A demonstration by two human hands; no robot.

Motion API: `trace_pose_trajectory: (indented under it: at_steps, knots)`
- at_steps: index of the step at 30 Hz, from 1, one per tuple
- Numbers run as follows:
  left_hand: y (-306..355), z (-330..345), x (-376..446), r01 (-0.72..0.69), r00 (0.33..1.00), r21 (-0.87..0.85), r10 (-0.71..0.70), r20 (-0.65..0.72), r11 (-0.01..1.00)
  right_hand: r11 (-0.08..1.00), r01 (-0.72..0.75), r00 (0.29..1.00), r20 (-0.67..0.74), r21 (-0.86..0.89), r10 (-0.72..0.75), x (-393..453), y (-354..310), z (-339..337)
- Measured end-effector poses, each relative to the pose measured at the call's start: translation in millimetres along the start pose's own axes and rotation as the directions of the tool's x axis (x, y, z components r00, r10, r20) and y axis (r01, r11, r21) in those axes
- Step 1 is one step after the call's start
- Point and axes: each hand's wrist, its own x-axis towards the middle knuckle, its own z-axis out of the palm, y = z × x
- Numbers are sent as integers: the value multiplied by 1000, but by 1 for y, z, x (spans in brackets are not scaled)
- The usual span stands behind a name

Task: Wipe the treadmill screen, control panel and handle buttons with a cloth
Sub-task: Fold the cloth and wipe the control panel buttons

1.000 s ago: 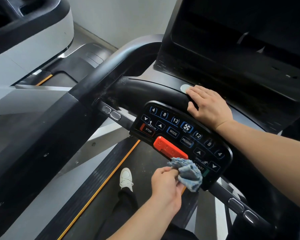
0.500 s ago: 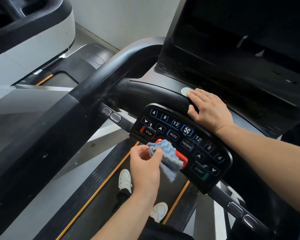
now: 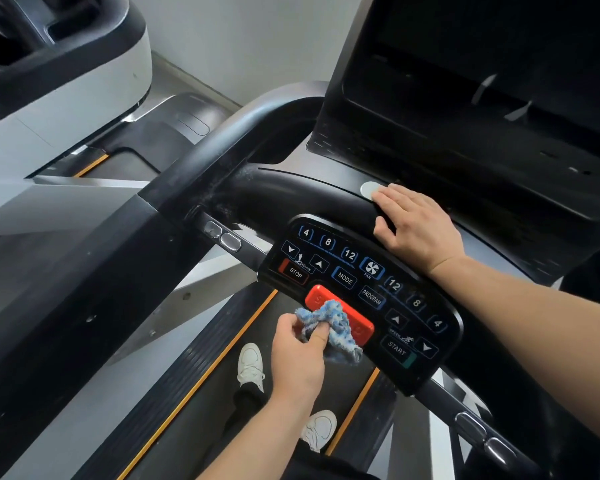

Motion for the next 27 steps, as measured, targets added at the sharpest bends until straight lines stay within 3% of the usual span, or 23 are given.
trace_pose_trajectory:
  at_steps: [4,11,13,14,16,18,19,21,27]
  knots:
    - [3,-3,-7,16,998,-66,-12,63,998,1000,-6,1000,15,-2,6,0,-1,-1]
    - [11,-3,-2,-77,997,256,81,-4,964,1000,2,1000,1,-4,-2,0,0,-1]
    - [9,-13,-5,-217,973,306,229,-5,927,1000,2,1000,-1,-2,-2,0,0,-1]
    - [9,-20,-5,-357,926,365,377,18,860,1000,1,1000,-1,-1,-1,0,0,0]
    - [4,-27,-2,-651,723,461,678,134,603,1000,-2,1000,-1,-2,2,0,0,0]
    - [-11,-25,11,-831,481,466,814,327,304,1000,-3,1000,6,0,3,0,0,0]
    - [-18,-22,15,-860,407,471,821,401,196,1000,-4,1000,9,2,4,0,0,0]
    - [-25,-16,19,-869,338,490,812,476,75,1000,-4,1000,10,4,4,0,0,0]
    - [-33,-20,11,-886,273,463,803,530,-4,1000,-3,1000,9,4,3,0,1,1]
